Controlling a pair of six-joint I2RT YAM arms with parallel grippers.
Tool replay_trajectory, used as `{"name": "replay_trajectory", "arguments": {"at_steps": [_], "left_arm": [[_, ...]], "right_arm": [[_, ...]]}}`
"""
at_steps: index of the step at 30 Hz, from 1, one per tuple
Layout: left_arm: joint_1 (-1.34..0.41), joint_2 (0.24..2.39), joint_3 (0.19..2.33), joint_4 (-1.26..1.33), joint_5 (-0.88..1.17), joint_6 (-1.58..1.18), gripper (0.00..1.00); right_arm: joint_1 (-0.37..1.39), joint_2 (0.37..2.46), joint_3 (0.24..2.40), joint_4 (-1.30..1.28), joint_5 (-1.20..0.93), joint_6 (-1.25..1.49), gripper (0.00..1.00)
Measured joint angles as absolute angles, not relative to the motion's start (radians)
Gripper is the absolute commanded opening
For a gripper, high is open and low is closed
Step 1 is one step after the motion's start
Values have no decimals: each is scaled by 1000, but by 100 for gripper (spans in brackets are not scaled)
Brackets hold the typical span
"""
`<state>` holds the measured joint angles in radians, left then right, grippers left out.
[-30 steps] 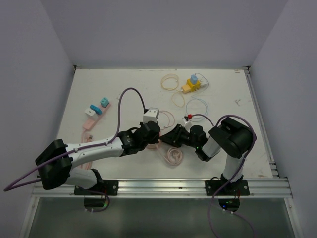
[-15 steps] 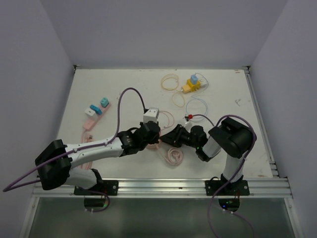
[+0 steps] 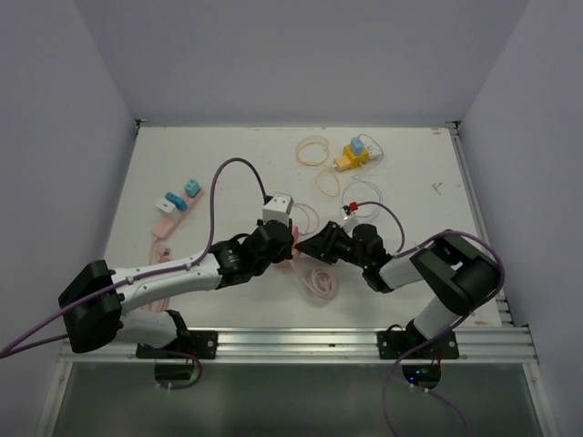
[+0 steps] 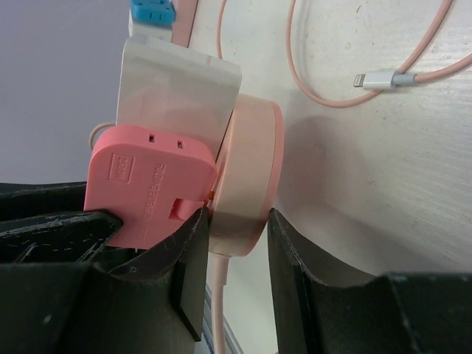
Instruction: Pull the plug off the socket
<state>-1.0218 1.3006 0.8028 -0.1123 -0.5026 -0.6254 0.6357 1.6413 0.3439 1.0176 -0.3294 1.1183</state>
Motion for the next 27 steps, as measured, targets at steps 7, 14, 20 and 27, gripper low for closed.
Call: {"name": "replay_trajectory", "arguments": {"at_steps": [7, 14, 20, 27], "left_arm": [[-1022, 1280, 760, -49, -501, -606, 0], [-1022, 1189, 726, 111, -541, -586, 0], [-1021, 1105, 728, 242, -601, -583, 0], [-1017, 1093, 762, 148, -645, -583, 0]], "right_arm": [[641, 1588, 361, 906, -302, 1072, 0], [647, 1620, 346, 796, -271, 1033, 0], [645, 1620, 337, 801, -272, 1028, 0], [643, 1595, 332, 792, -271, 1002, 0]]}}
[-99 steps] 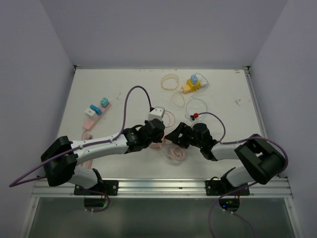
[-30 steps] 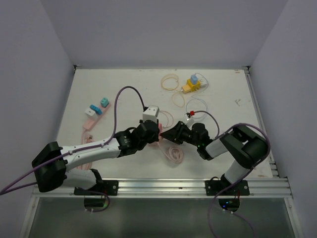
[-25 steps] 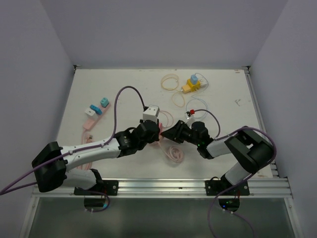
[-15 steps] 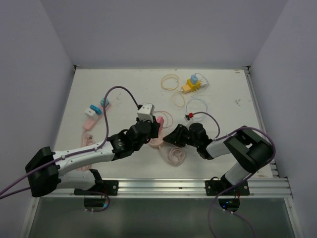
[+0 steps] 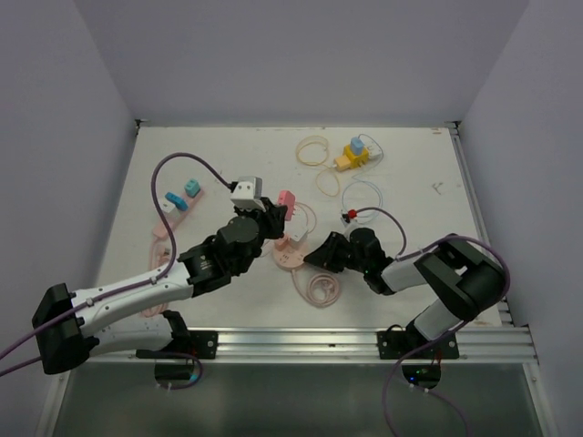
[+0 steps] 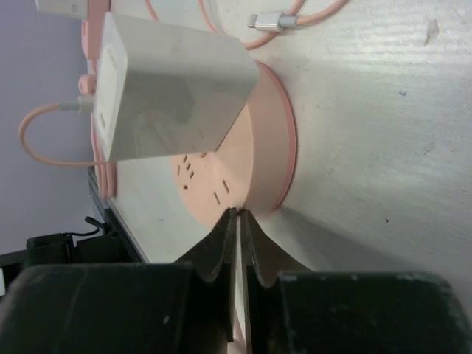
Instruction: Pull the plug off the socket
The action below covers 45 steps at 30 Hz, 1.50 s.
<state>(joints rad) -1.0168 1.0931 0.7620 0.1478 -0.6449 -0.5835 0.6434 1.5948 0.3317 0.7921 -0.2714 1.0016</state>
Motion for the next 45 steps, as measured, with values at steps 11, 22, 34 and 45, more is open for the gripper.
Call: {"name": "replay_trajectory", "arguments": {"at_steps": [11, 22, 34, 45], "left_arm": [[-724, 906, 672, -17, -537, -641, 0], [-503, 1029, 532, 47, -302, -672, 0], [-355, 1348, 500, 400, -90, -712, 8], [-297, 1405, 410, 532, -16, -775, 67]], "right_arm": [[639, 1302, 337, 479, -240, 809, 52], [639, 994, 368, 189, -212, 622, 91], [639, 849, 353, 52, -204, 540, 93], [639, 831, 351, 23, -204, 530, 94]]}}
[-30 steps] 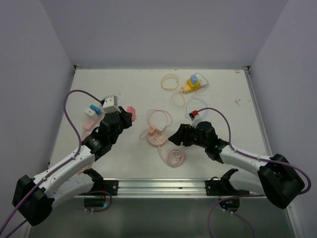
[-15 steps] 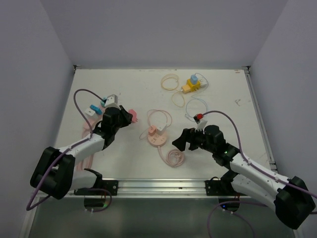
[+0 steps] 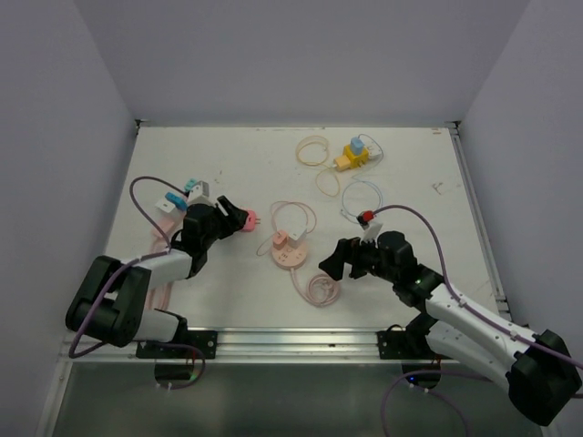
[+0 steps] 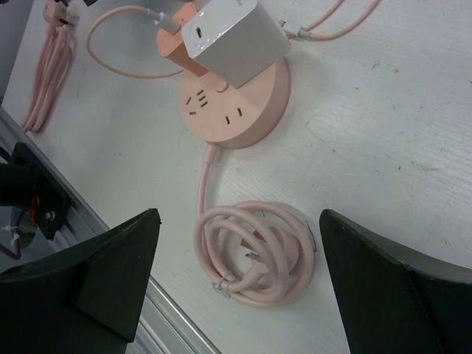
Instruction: Pull the plug off the socket
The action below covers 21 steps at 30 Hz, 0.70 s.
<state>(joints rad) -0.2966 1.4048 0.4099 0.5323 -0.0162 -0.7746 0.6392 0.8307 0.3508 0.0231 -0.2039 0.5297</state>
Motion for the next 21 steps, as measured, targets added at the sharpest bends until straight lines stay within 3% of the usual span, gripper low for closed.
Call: {"name": "replay_trajectory", "arguments": {"at_steps": [1, 4, 6, 14, 21], "left_arm": [[-296, 1386, 406, 529, -14, -774, 75], [-297, 1312, 402, 501, -10, -764, 88], [-297, 1249, 402, 467, -8, -751, 92], [-333, 1029, 450, 228, 12, -635, 90], [-579, 981, 606, 26, -49, -507, 88]], "right_arm": [[639, 832, 351, 23, -204, 530, 94], [639, 853, 351, 28, -204, 533, 93], [639, 877, 351, 35, -204, 540, 93], [639, 928, 351, 68, -200, 586, 91], [639, 977, 351, 89, -172, 630, 89]]}}
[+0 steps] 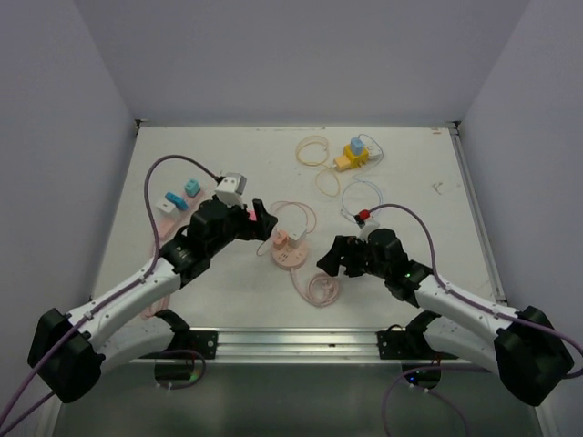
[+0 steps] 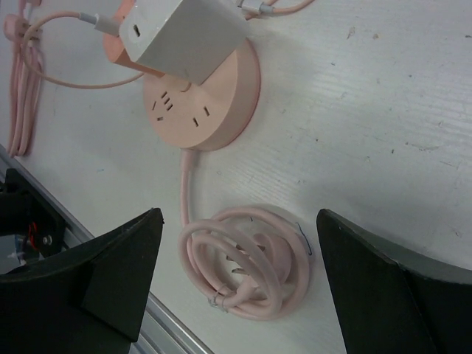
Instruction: Pull the plug off the socket
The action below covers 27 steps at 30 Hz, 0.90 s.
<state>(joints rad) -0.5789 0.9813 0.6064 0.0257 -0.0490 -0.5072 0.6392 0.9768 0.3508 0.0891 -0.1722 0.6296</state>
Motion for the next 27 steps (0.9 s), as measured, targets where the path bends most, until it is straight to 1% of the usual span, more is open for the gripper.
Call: {"name": "replay_trajectory", "arguments": {"at_steps": [4, 7, 10, 18, 23, 24, 27], "left_arm": [[-712, 1066, 728, -63, -125, -443, 86], [-808, 1175, 833, -113, -179, -397, 84], [-865, 1295, 939, -161, -208, -354, 82], [-898, 1556, 1159, -306, -266, -284, 75], [-908, 1658, 1220, -382, -268, -268, 70], [-910, 1675, 1229, -392, -268, -268, 67], [-913, 1708, 1238, -420, -266, -267, 65]], "right_arm": [[639, 1016, 351, 92, -148, 663, 87], [639, 1035, 351, 98, -142, 688, 86], [639, 1039, 351, 107, -138, 706, 86], [639, 1022, 326, 137, -121, 741, 86], [640, 1021, 309, 152, -121, 757, 86], [639, 1023, 307, 157, -121, 760, 86], [639, 1036, 303, 178, -121, 768, 86]]}}
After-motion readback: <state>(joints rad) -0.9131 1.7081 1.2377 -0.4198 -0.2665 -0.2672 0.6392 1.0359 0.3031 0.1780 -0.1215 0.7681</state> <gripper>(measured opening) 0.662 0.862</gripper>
